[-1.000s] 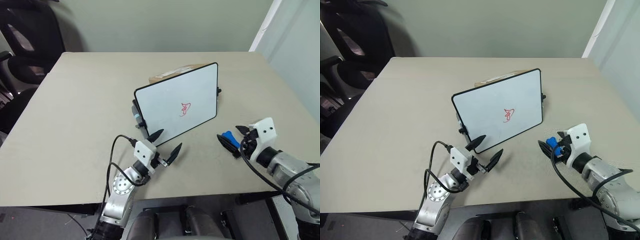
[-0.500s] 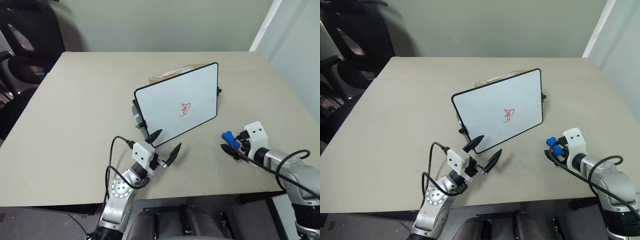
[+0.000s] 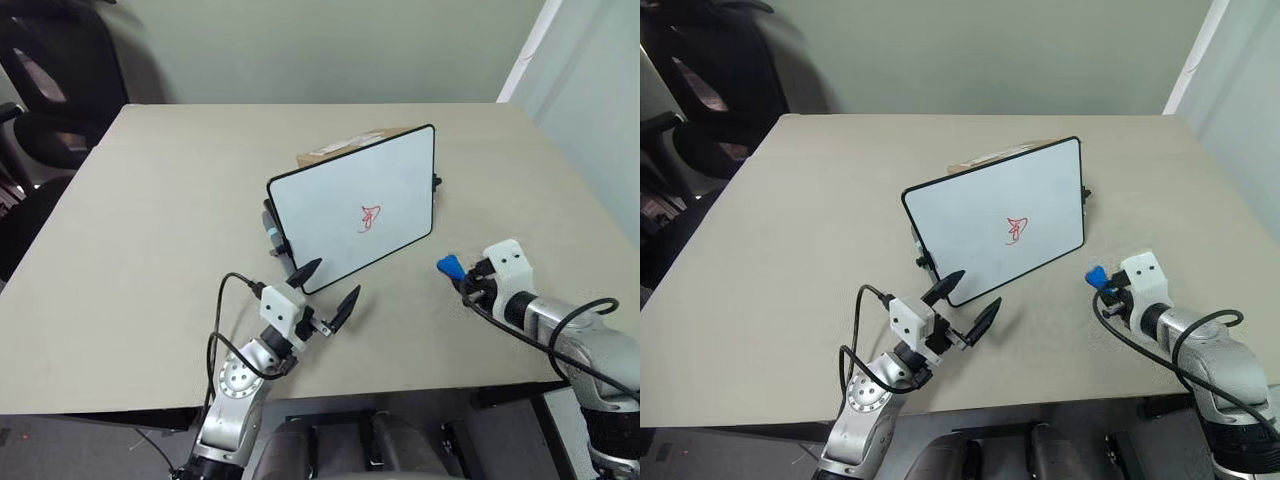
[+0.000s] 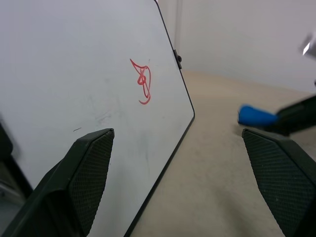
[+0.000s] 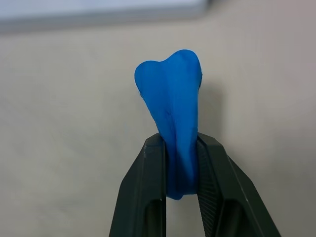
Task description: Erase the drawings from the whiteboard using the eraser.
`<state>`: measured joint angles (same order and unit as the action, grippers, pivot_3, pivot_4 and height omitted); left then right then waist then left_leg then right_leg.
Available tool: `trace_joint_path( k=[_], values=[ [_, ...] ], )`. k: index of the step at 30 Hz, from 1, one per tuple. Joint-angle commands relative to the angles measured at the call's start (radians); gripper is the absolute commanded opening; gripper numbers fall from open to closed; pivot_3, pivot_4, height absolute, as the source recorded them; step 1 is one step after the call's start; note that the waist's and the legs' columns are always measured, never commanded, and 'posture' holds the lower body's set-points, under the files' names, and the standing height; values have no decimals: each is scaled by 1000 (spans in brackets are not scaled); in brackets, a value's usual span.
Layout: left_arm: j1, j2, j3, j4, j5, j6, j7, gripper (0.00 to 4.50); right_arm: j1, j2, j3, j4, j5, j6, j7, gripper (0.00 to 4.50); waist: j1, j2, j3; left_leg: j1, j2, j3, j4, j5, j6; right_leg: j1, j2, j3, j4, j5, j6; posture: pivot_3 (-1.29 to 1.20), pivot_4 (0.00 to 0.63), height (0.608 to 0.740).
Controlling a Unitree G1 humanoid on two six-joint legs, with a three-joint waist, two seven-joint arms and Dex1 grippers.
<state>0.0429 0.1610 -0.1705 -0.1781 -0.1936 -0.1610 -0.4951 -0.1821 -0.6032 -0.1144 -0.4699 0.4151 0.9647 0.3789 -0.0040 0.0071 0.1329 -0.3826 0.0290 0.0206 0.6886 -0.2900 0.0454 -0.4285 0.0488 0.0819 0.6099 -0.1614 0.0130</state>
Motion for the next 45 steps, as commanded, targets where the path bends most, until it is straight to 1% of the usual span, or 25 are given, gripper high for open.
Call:
trace_joint_path(
  k=[1,4,10,11,12,13,19,26,29,32,33,38,45],
  values=[
    [-3,2,3,-47,-7,-1,4,4500,-72,33,-31,-73,30,-39,-3,635,-2,0,0,0,0,0,0,0,0,0,0,0,0,0,0,0,150,740],
    [-2,3,6,-50,-8,2,5,4500,-164,85,5,-41,12,-47,-39,635,-6,0,0,0,0,0,1,0,0,0,0,0,0,0,0,0,150,740],
    [-1,5,9,-53,-11,4,5,4500,-289,188,88,63,-55,-62,-103,635,-3,0,0,0,0,0,1,0,0,-2,0,0,0,1,0,0,150,740],
    [1,5,9,-56,-11,3,6,4500,-301,206,101,77,-61,-68,-106,635,-2,0,0,0,0,0,1,0,0,-2,0,0,0,2,2,0,150,740],
    [3,5,9,-59,-11,3,6,4500,-312,223,114,92,-68,-78,-108,635,-2,0,0,0,0,0,1,0,0,-2,0,0,0,4,6,0,150,740],
    [4,5,8,-61,-11,2,7,4500,-320,237,123,105,-73,-88,-107,635,-2,0,0,0,0,0,0,0,0,-3,0,0,0,5,6,0,150,740],
    [12,8,13,-76,-13,6,13,4500,-347,298,150,145,-76,-124,-95,635,-1,0,0,0,0,0,1,-1,1,-4,0,0,0,6,1,0,150,740],
    [16,13,24,-87,-20,11,21,4500,-309,348,227,189,-91,-133,-77,635,-5,0,0,0,0,0,-1,-1,0,-4,0,0,0,6,-2,0,150,740],
    [17,17,24,-89,-19,10,21,4500,-295,349,273,247,-122,-118,-81,635,-10,0,0,0,0,0,0,0,0,-4,0,0,0,6,-2,0,150,740],
    [18,18,22,-89,-17,9,22,4500,-275,337,304,259,-139,-111,-70,635,-11,0,0,0,0,0,0,0,0,-4,0,0,0,5,-3,0,150,740],
    [18,18,22,-89,-17,9,22,4500,-272,335,306,257,-140,-109,-67,635,-12,0,0,0,0,0,0,0,0,-3,0,0,0,3,-5,0,150,740],
    [14,19,25,-90,-23,12,22,4500,-273,325,284,250,-144,-113,-58,635,-12,0,0,0,0,0,0,1,-1,-3,0,0,0,6,-4,0,150,740],
    [9,22,30,-89,-32,16,17,4500,-360,324,166,222,-108,-135,-63,635,-13,0,0,-1,0,0,1,2,-2,-3,0,0,0,8,-4,0,150,740]
  ],
)
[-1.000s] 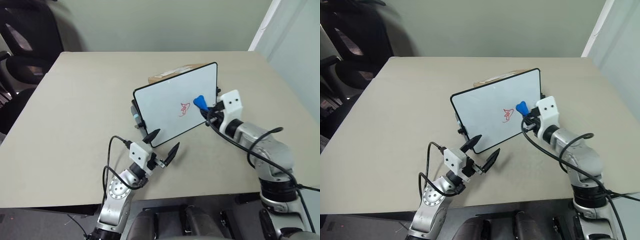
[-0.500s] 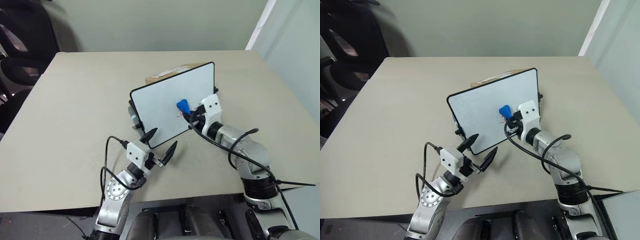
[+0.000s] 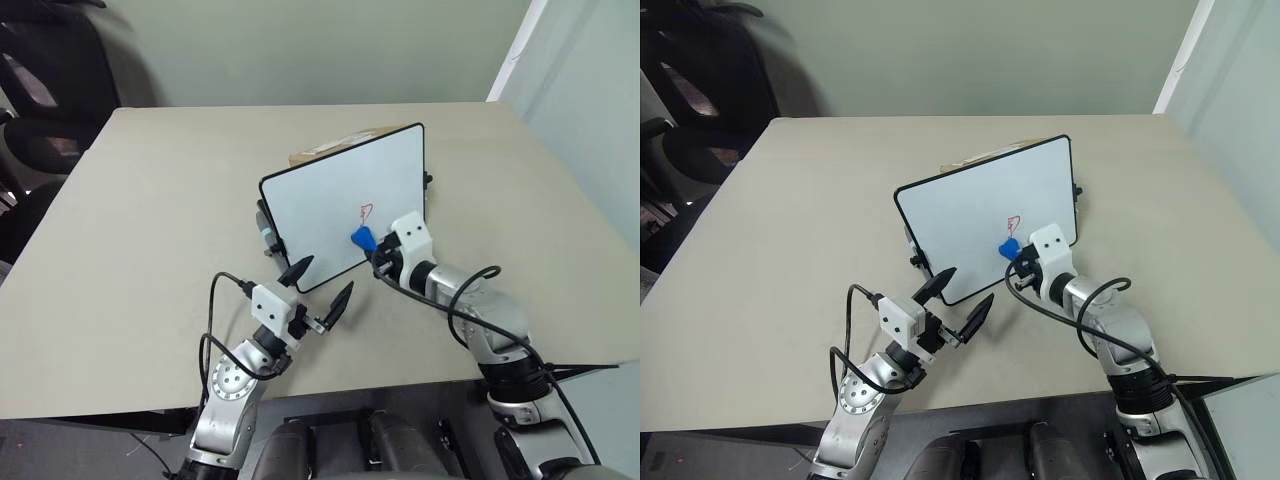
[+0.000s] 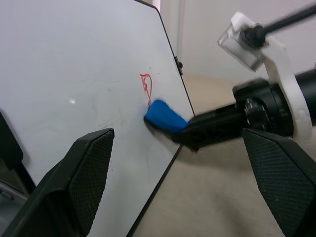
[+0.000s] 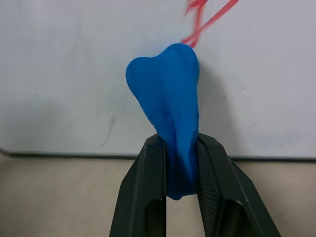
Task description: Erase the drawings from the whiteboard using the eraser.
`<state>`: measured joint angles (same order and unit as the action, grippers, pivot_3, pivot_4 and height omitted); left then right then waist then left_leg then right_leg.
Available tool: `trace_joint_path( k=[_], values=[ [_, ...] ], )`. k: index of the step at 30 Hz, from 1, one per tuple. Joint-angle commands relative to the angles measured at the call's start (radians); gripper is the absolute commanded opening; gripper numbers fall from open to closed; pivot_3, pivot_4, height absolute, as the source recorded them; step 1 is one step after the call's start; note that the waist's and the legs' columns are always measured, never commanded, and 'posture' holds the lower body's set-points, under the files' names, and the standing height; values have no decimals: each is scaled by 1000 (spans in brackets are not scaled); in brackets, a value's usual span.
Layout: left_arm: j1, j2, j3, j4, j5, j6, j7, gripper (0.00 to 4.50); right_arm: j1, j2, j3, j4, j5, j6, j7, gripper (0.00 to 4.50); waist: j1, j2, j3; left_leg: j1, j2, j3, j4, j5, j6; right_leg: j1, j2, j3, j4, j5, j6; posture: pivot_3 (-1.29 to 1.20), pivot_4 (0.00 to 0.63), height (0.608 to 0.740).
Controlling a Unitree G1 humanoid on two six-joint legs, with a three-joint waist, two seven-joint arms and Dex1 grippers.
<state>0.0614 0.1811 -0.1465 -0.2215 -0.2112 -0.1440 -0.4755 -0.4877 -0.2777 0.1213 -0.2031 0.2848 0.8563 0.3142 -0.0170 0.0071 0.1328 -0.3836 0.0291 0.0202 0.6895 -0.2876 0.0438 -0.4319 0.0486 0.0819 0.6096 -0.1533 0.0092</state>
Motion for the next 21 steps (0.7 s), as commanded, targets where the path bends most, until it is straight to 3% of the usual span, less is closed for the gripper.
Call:
trace_joint_path(
  k=[1,9,21],
  values=[
    [-10,2,7,-46,-15,0,-3,4500,-65,-3,-83,-52,28,-26,4,635,0,0,0,0,0,0,0,0,0,0,0,0,0,0,0,0,150,740],
    [-17,-1,12,-39,-20,-2,-7,4500,-92,-5,-100,-20,13,-26,11,635,2,0,0,0,0,0,-5,0,0,-1,0,0,0,-1,-8,0,150,740],
    [-14,1,16,-48,-20,0,-5,4500,21,-29,45,-21,-7,53,61,635,-5,0,0,0,0,0,-6,-1,-1,-1,0,0,1,-2,-5,0,150,740]
  ],
)
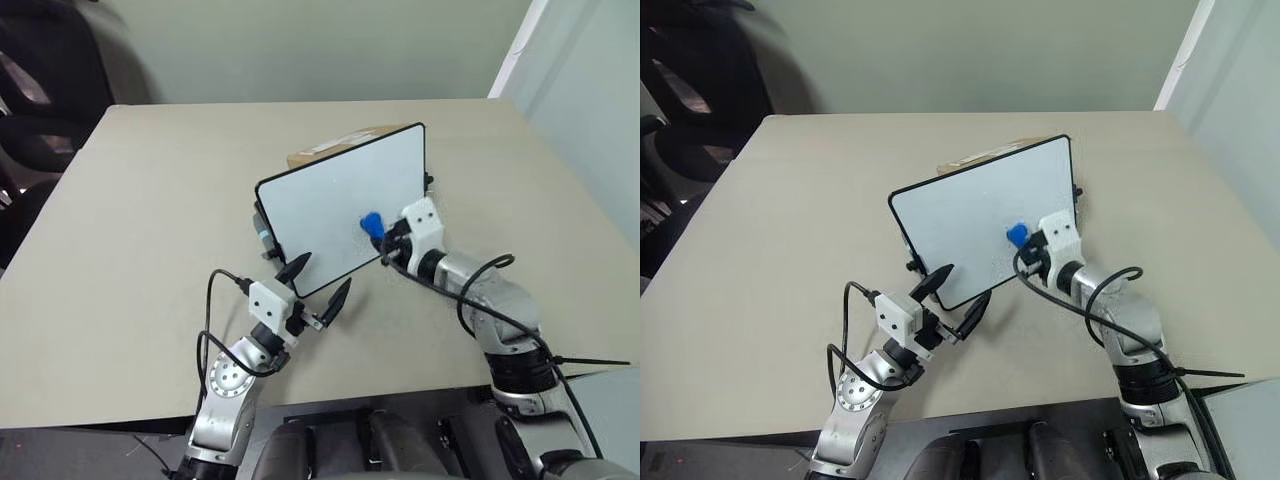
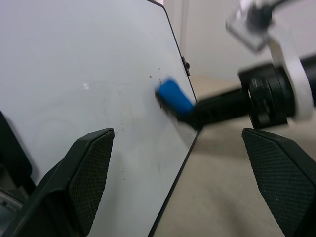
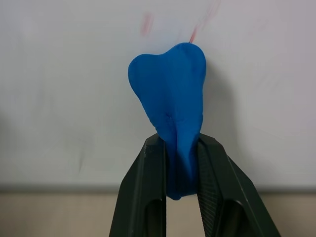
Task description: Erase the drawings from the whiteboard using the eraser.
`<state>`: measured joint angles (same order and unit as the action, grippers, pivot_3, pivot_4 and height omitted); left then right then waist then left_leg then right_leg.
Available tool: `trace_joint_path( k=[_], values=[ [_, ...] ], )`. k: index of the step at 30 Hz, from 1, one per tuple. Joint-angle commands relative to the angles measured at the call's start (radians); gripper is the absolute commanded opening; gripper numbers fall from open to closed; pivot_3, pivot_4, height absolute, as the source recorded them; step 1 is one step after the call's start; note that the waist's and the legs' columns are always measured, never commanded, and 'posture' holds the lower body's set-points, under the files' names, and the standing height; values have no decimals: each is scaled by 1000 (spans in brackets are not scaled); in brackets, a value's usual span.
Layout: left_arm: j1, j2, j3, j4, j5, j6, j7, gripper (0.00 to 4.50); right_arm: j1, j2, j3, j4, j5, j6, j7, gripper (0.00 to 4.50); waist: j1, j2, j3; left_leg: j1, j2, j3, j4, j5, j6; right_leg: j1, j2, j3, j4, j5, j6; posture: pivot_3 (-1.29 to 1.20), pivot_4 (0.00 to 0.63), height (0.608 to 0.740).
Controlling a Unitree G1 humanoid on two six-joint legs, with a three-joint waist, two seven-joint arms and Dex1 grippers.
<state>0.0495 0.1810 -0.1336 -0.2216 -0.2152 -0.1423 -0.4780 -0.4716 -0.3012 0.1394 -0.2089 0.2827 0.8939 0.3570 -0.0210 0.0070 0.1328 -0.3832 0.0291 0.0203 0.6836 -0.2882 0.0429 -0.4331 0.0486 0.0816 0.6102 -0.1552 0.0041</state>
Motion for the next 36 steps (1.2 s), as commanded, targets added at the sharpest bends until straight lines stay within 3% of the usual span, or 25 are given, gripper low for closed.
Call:
trace_joint_path(
  k=[1,15,19,36],
  values=[
    [-1,1,3,-49,-16,-1,-3,4500,4,-6,26,-16,-4,16,20,635,-1,0,0,0,0,0,0,0,0,0,0,0,0,-1,1,0,150,740],
    [1,-2,0,-60,-17,4,-3,4500,-120,28,-88,-31,10,-19,-14,635,-1,0,0,0,0,0,0,1,-1,0,0,0,0,-1,2,0,150,740],
    [4,-4,1,-64,-19,4,-1,4500,-117,29,-87,-1,-8,-21,-18,635,-1,0,0,0,0,0,0,1,0,0,0,0,0,1,-4,0,150,740],
    [0,-6,4,-59,-19,7,-1,4500,-71,21,-99,75,-55,-29,-56,635,-2,0,0,0,0,0,0,4,-1,0,0,0,0,2,2,0,150,740]
  ],
)
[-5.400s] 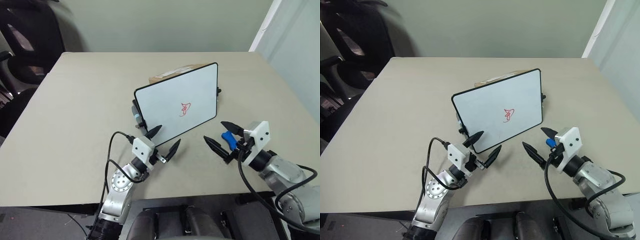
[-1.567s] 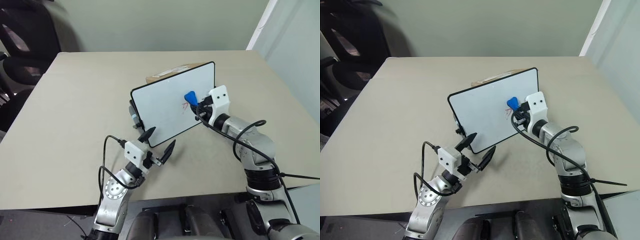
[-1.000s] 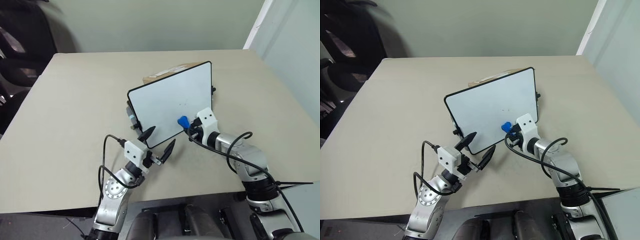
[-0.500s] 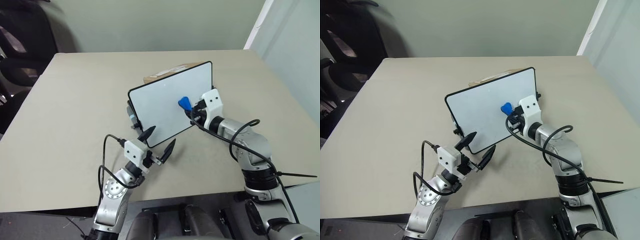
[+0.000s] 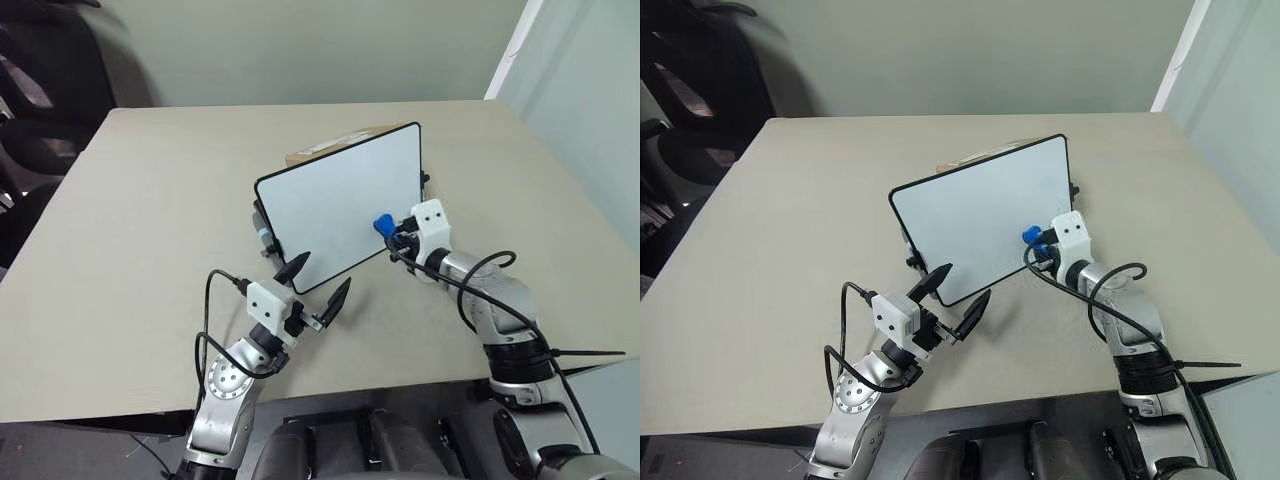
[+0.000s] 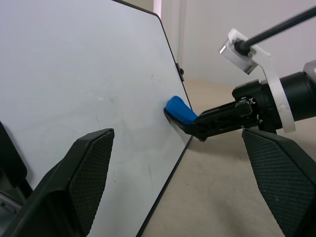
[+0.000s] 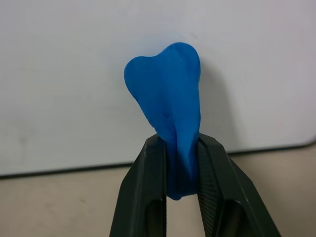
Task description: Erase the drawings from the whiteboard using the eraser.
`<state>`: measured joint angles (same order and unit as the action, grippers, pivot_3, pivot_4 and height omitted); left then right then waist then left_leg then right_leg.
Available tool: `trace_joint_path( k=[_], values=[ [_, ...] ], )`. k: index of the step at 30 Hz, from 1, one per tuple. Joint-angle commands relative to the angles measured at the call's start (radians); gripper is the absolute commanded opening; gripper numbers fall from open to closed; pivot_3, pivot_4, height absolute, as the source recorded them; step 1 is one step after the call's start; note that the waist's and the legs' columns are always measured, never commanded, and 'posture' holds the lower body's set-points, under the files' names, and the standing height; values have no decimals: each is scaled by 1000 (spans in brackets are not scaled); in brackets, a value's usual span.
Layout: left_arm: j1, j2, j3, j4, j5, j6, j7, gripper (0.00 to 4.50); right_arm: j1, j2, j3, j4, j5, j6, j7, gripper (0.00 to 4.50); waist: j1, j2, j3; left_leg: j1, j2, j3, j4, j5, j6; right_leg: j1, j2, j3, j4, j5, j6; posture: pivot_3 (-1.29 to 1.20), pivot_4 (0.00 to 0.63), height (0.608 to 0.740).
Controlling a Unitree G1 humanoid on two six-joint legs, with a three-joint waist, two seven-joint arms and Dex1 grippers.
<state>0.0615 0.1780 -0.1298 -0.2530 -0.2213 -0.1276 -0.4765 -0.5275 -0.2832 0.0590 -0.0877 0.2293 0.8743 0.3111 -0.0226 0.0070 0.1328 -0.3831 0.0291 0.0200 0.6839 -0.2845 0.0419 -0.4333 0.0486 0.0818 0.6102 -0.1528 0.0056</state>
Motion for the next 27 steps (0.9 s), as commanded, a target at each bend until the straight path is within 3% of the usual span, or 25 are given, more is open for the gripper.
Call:
trace_joint_path(
  k=[1,8,14,21,27],
  values=[
    [-13,-4,-1,-24,-12,-9,-3,4500,-22,9,-19,-68,9,-8,-6,635,0,0,0,0,0,0,0,0,0,0,0,0,0,0,0,0,150,740],
    [-28,-12,-11,-5,-1,-13,-2,4500,-67,45,-11,-170,44,2,12,635,-2,0,0,-1,0,0,-1,0,0,-1,0,0,0,0,-1,0,150,740],
    [-40,-14,-20,15,3,-18,-15,4500,-155,-6,-58,-49,9,13,-10,635,6,0,0,-1,0,0,-1,0,0,-1,0,0,-1,0,-2,0,150,740],
    [-35,-27,-27,12,7,-19,-11,4500,-97,-27,-29,-50,11,32,-3,635,8,0,0,-1,0,0,-1,-1,1,-1,0,0,-1,1,-8,0,150,740],
    [-42,-24,-18,12,4,-14,-10,4500,-52,-34,12,-64,7,46,14,635,3,0,0,-1,0,0,-2,-1,1,-1,0,0,0,-2,-2,0,150,740]
  ],
)
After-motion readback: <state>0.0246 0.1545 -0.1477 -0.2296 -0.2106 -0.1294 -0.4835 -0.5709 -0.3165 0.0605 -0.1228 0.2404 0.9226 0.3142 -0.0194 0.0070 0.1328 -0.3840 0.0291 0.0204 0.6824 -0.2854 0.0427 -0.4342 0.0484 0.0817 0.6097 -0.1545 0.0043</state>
